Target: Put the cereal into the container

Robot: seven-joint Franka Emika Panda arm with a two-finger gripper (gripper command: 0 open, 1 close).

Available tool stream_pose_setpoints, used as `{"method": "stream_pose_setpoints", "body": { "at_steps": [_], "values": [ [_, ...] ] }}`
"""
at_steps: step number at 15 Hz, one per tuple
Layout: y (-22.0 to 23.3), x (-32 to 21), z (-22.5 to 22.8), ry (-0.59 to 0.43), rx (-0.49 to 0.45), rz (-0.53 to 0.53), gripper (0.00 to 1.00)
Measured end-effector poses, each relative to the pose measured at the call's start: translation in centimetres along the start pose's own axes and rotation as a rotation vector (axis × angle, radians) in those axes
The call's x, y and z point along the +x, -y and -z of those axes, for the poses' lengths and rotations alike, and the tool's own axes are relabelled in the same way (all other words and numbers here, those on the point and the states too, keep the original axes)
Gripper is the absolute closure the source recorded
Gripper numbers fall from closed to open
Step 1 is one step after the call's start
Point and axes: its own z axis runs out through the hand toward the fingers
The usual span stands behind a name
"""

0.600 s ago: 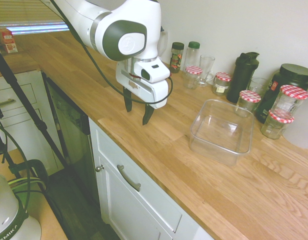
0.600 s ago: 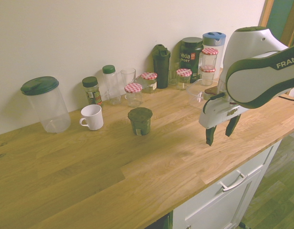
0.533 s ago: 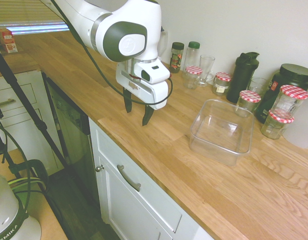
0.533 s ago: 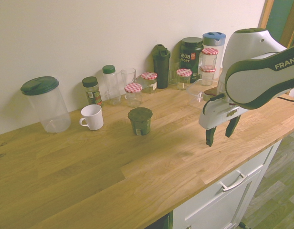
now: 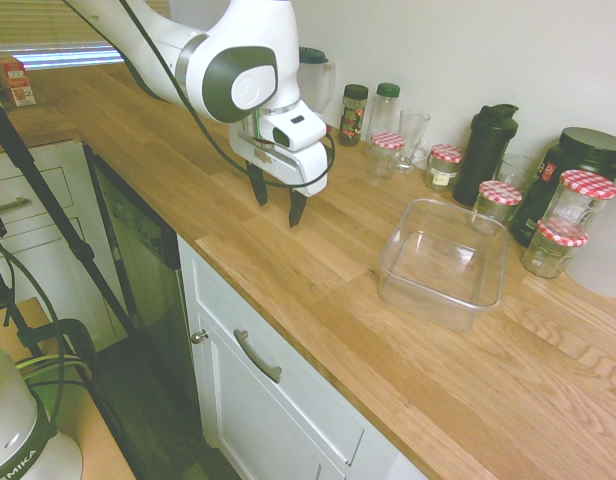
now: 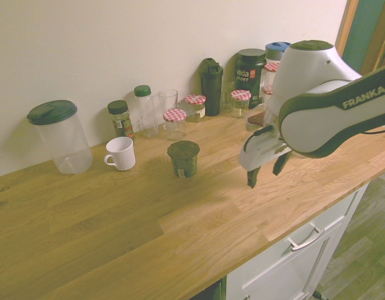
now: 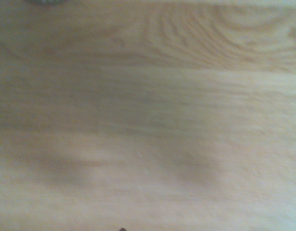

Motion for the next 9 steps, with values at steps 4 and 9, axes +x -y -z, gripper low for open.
{"method": "stream_pose_setpoints", "body": {
  "at_steps": [4, 9],
  "values": [
    [5.1, 0.9, -2.6, -0.102, 0.114, 0.027, 0.0],
    [11.8, 1.5, -4.3, -0.165, 0.222, 0.048, 0.0]
  ]
}}
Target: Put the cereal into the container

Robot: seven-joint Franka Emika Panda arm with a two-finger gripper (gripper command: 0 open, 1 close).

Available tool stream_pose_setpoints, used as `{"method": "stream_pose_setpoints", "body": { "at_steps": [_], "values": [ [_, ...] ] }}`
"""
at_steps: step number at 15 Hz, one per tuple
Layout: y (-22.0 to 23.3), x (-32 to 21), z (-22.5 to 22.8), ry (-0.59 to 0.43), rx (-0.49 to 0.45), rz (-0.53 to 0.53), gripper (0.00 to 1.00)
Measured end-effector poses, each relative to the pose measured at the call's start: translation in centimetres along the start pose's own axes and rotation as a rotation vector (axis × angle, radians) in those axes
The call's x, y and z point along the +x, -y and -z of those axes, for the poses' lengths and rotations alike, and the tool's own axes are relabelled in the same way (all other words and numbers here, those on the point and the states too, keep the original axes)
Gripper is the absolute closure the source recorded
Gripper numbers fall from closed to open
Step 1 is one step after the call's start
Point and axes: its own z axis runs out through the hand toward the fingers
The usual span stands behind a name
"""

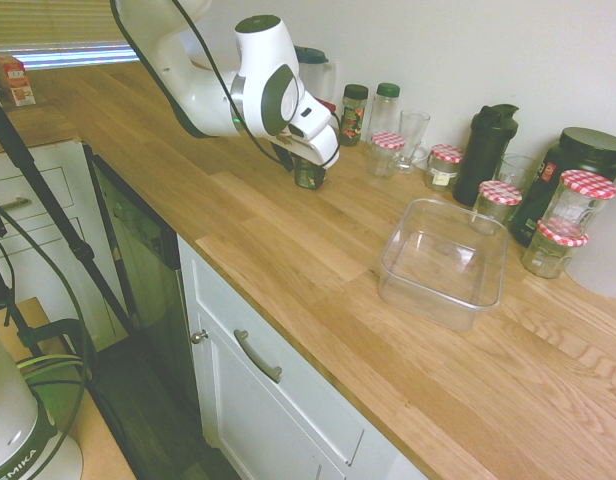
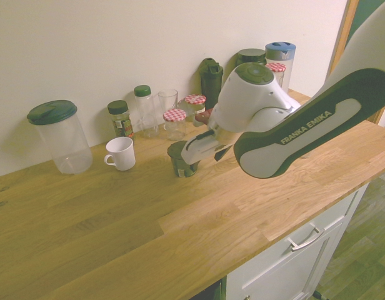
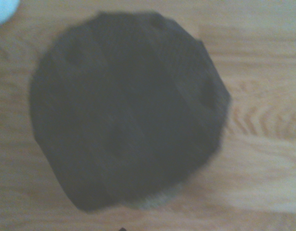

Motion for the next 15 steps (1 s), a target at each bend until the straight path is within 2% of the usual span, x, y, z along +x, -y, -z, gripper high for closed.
{"method": "stream_pose_setpoints", "body": {
  "at_steps": [4, 11, 12, 15],
  "values": [
    [1.6, -0.3, -3.2, -0.032, 0.021, 0.019, 0.0],
    [2.9, -0.2, -3.5, -0.083, 0.111, 0.053, 0.0],
    [2.9, -0.2, -3.6, -0.087, 0.121, 0.055, 1.0],
    [2.6, -0.3, -3.4, -0.112, 0.171, 0.103, 1.0]
  ]
}}
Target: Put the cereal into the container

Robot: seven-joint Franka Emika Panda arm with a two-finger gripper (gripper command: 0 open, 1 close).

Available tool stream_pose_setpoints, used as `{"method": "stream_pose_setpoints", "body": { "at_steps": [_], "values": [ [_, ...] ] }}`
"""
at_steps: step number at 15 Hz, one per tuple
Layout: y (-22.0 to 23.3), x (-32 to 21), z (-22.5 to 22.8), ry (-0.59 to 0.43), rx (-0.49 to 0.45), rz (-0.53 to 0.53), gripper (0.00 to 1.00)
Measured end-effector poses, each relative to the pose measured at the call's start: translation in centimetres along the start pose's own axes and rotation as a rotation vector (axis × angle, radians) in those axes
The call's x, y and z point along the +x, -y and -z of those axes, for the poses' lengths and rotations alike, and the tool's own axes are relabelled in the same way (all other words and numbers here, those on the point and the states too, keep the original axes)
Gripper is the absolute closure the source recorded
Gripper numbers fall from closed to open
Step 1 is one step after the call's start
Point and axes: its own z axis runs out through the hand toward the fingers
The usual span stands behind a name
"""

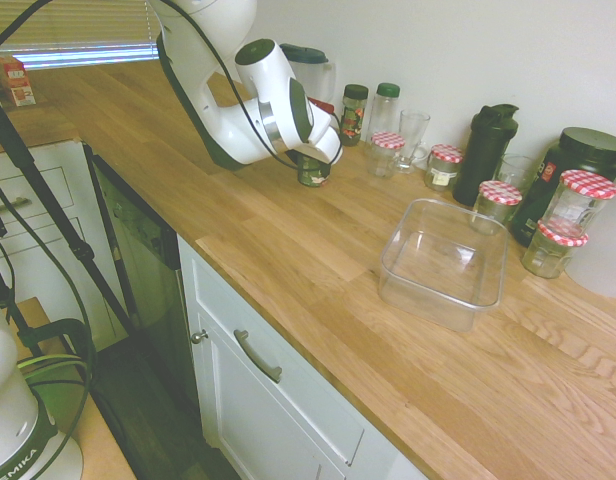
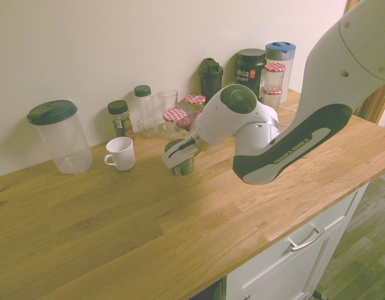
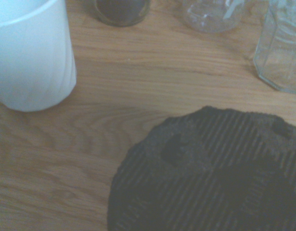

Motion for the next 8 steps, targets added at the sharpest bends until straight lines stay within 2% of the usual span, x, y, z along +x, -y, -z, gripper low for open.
{"method": "stream_pose_setpoints", "body": {
  "at_steps": [8],
  "values": [
    [0.19, -0.56, 0.09, -0.007, 0.01, 0.012, 1.0]
  ]
}}
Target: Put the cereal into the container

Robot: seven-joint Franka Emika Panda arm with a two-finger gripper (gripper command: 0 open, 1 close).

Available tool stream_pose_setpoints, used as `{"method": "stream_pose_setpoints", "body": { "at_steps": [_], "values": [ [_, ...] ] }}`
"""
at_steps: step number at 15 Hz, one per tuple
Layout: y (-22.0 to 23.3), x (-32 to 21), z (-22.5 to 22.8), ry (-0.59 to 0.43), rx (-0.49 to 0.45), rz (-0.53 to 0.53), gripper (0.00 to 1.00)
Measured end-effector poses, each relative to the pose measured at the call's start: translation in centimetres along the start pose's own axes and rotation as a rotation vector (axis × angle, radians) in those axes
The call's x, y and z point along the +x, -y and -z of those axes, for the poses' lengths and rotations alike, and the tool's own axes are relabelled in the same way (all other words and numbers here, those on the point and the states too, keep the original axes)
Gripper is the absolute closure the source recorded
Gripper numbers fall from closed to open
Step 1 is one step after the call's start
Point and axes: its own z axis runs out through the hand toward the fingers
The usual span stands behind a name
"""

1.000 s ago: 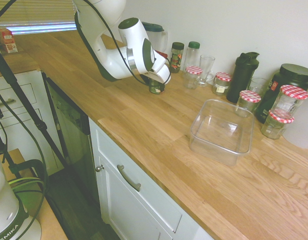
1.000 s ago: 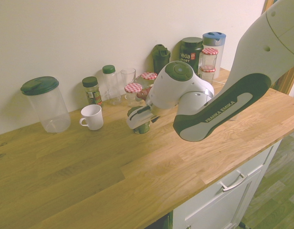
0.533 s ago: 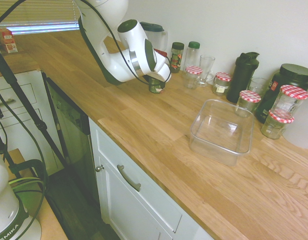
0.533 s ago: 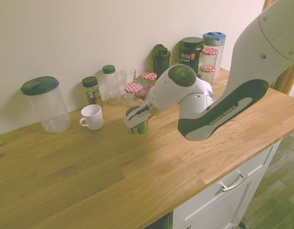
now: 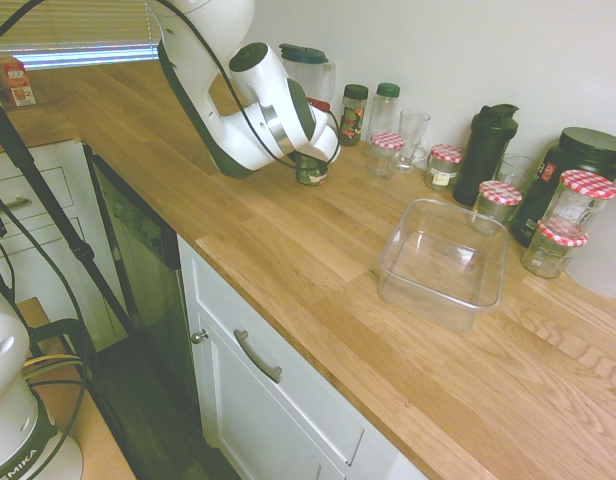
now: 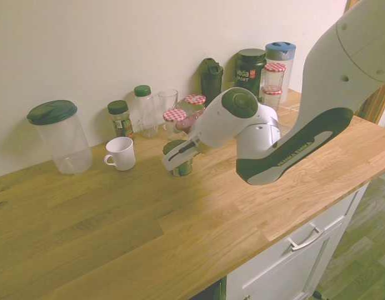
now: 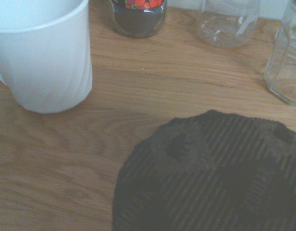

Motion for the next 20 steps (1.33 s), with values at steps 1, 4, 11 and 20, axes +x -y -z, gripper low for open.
{"method": "stream_pose_setpoints", "body": {
  "at_steps": [1, 4, 11, 20],
  "values": [
    [0.1, 0.1, 0.1, -0.001, 0.002, -0.006, 1.0],
    [0.7, 1.0, 1.3, -0.011, 0.005, -0.036, 1.0],
    [0.5, 9.3, 10.0, -0.176, -0.037, -0.086, 1.0],
    [-13.1, 19.1, 17.9, -0.326, -0.202, -0.246, 1.0]
  ]
}}
